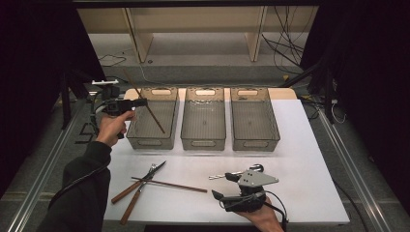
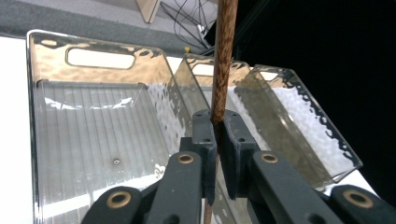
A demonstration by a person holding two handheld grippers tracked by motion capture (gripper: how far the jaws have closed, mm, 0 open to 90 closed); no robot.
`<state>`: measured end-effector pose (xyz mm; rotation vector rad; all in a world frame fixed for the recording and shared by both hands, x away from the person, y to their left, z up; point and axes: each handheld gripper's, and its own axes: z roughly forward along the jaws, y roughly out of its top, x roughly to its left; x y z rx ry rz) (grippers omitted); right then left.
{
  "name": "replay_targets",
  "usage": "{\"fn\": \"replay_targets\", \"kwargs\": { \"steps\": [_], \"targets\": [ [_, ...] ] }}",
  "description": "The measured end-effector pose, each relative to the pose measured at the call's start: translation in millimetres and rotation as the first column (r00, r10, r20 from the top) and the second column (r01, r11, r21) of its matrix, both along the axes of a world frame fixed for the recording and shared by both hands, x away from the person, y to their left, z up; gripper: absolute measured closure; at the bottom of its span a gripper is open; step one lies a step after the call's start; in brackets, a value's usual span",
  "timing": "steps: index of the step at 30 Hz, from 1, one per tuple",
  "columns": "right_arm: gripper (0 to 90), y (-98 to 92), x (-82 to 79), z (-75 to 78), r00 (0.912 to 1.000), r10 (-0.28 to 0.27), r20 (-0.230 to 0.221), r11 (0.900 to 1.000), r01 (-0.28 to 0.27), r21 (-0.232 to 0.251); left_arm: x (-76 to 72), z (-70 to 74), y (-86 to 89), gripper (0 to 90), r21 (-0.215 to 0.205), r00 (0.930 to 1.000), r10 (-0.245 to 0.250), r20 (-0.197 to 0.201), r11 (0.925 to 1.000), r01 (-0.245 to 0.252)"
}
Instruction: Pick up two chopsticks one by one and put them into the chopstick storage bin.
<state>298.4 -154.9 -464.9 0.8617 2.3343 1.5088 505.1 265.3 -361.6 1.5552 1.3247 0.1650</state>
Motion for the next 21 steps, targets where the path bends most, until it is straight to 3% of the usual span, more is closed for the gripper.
{"fn": "replay_targets", "kwargs": {
  "steps": [9, 21],
  "targets": [
    [26.8, -0.5, 0.2, 0.1, 1.0, -0.001, 0.001, 1.0, 0.001, 0.003, 11.2, -15.3, -14.3, 84.6, 0.049, 0.9979, -0.025, -0.06, 0.9984, 0.028],
    [26.8, -1.1, 0.2, 0.3, 1.0, -0.003, 0.003, 1.0, 0.003, 0.003, 15.0, -26.6, -25.3, 84.2, 0.069, 0.9912, -0.062, -0.117, 0.9951, 0.07]
  ]
}}
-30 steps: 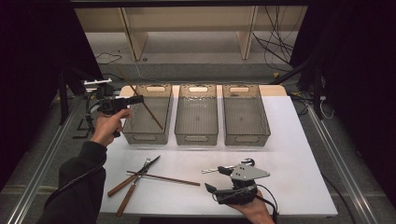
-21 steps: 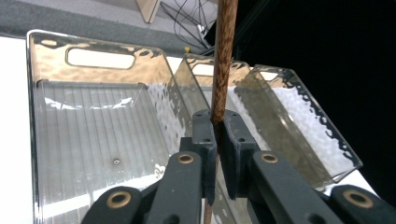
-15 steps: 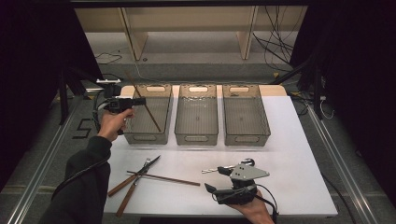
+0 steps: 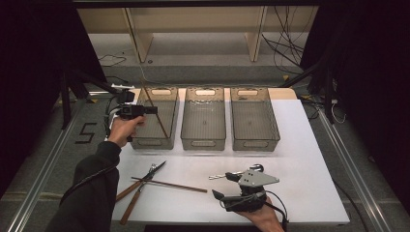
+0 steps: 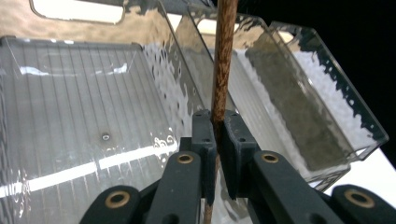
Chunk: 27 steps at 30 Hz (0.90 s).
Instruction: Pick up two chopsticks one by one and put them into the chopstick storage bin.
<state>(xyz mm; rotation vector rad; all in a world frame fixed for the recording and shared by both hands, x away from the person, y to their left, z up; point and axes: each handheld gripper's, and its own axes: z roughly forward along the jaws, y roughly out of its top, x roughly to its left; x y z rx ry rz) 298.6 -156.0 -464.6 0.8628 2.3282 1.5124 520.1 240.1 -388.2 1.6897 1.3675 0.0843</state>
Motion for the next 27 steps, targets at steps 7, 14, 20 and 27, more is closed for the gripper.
{"fn": "replay_targets", "kwargs": {
  "steps": [7, 14, 20, 27],
  "targets": [
    [26.9, 0.6, -0.4, -0.4, 1.0, 0.003, 0.0, 1.0, -0.003, -0.004, 3.2, -7.6, -6.3, 84.1, 0.006, 0.9995, -0.011, -0.029, 0.9999, 0.011],
    [26.8, 0.6, -0.5, -0.3, 1.0, 0.003, 0.004, 1.0, -0.003, -0.004, 4.0, -11.8, -12.6, 83.9, 0.024, 0.9991, -0.014, -0.04, 0.9996, 0.015],
    [26.9, 0.9, -0.6, -0.3, 1.0, 0.003, 0.002, 1.0, -0.003, -0.005, 5.2, -11.3, -11.8, 83.2, 0.037, 0.999, 0.002, -0.045, 0.9993, -0.001],
    [27.0, 0.4, -0.4, -0.2, 1.0, 0.007, 0.0, 1.0, -0.007, -0.004, 5.5, -11.4, -11.7, 52.5, 0.105, 0.996, 0.077, -0.045, 0.9918, -0.072]
  ]
}}
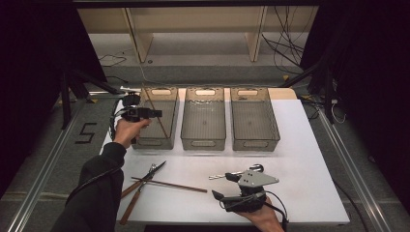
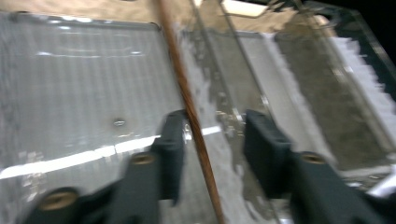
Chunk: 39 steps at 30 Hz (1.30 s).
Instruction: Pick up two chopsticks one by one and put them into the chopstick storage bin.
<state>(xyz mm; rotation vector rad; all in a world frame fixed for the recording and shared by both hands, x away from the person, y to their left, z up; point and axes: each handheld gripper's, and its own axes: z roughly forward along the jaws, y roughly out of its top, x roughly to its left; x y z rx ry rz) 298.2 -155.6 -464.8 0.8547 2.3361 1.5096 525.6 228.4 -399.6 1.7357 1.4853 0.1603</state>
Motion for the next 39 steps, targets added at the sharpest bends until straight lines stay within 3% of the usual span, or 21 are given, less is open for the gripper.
{"fn": "replay_targets", "kwargs": {
  "steps": [4, 9, 14, 16, 22, 32, 39],
  "targets": [
    [27.1, 0.2, -0.2, 0.1, 1.0, 0.002, 0.002, 1.0, -0.002, 0.002, 0.0, 2.9, -2.9, 37.1, 0.09, 0.9995, 0.03, 0.004, 0.9955, -0.03],
    [27.2, 0.8, -0.5, 0.2, 1.0, 0.003, 0.003, 1.0, -0.003, 0.003, -1.0, 5.7, -4.3, 29.3, 0.096, 0.9995, 0.029, 0.01, 0.9949, -0.03],
    [27.1, 0.0, -0.2, 0.7, 1.0, 0.003, 0.003, 1.0, -0.003, 0.003, -7.0, 9.0, -2.4, 25.4, 0.067, 0.9996, 0.018, 0.021, 0.9976, -0.02],
    [27.1, 0.6, 0.1, 0.6, 1.0, 0.004, 0.001, 1.0, -0.004, 0.002, -11.7, 11.1, -1.2, 24.1, 0.037, 0.9994, 0.019, 0.028, 0.9991, -0.02],
    [27.1, 4.5, 1.1, 1.4, 0.9999, 0.014, 0.003, 1.0, -0.014, -0.006, -36.7, 21.1, -1.5, 21.9, -0.018, 0.9962, -0.027, 0.083, 0.9994, 0.029],
    [27.2, 23.6, 9.6, 3.7, 0.9977, 0.067, -0.008, 0.997, -0.067, -0.045, -92.0, 19.7, -0.6, 21.7, -0.108, 0.9794, -0.07, 0.189, 0.9899, 0.091],
    [29.1, 46.5, 21.8, 2.1, 0.9921, 0.122, -0.028, 0.988, -0.124, -0.086, -121.8, 11.5, -4.8, 21.3, -0.115, 0.9645, -0.1, 0.245, 0.9847, 0.131]
  ]
}}
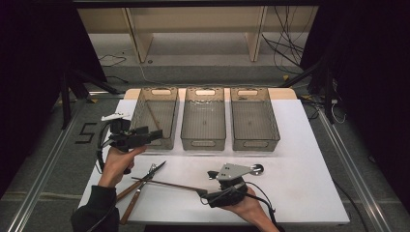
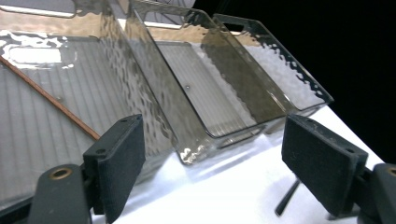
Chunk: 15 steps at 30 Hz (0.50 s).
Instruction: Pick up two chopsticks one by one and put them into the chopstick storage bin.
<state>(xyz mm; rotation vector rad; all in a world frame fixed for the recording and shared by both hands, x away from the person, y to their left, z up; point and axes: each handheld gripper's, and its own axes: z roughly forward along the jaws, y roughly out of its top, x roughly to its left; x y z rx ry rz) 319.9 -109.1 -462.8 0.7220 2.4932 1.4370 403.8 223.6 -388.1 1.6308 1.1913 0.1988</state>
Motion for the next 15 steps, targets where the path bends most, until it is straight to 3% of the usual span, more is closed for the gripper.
{"fn": "replay_targets", "kwargs": {
  "steps": [2, 3, 4, 7, 15],
  "targets": [
    [29.5, 7.4, 3.6, -1.3, 0.9998, 0.018, -0.007, 1.0, -0.018, -0.02, -4.5, -0.3, -1.6, 21.0, 0.031, 0.9999, -0.015, 0.0, 0.9994, 0.015],
    [29.6, 11.0, 5.4, -2.1, 0.9996, 0.029, -0.007, 0.999, -0.029, -0.028, -8.4, -0.7, -1.9, 20.6, 0.039, 0.9997, -0.012, 0.019, 0.9992, 0.011],
    [29.8, 14.2, 7.0, -3.0, 0.9994, 0.035, -0.008, 0.999, -0.035, -0.04, -12.2, -2.0, -1.4, 20.6, 0.035, 0.9994, -0.012, 0.033, 0.9993, 0.011],
    [30.4, 22.1, 12.4, -7.7, 0.9983, 0.052, -0.025, 0.997, -0.054, -0.056, -19.9, -8.8, -1.1, 20.2, 0.041, 0.9995, -0.022, 0.024, 0.9989, 0.021],
    [33.5, 36.9, 21.5, -14.7, 0.9958, 0.084, -0.036, 0.99, -0.088, -0.112, -26.8, -20.8, 0.5, 18.5, 0.006, 0.9994, -0.031, 0.015, 0.9995, 0.031]
  ]
}}
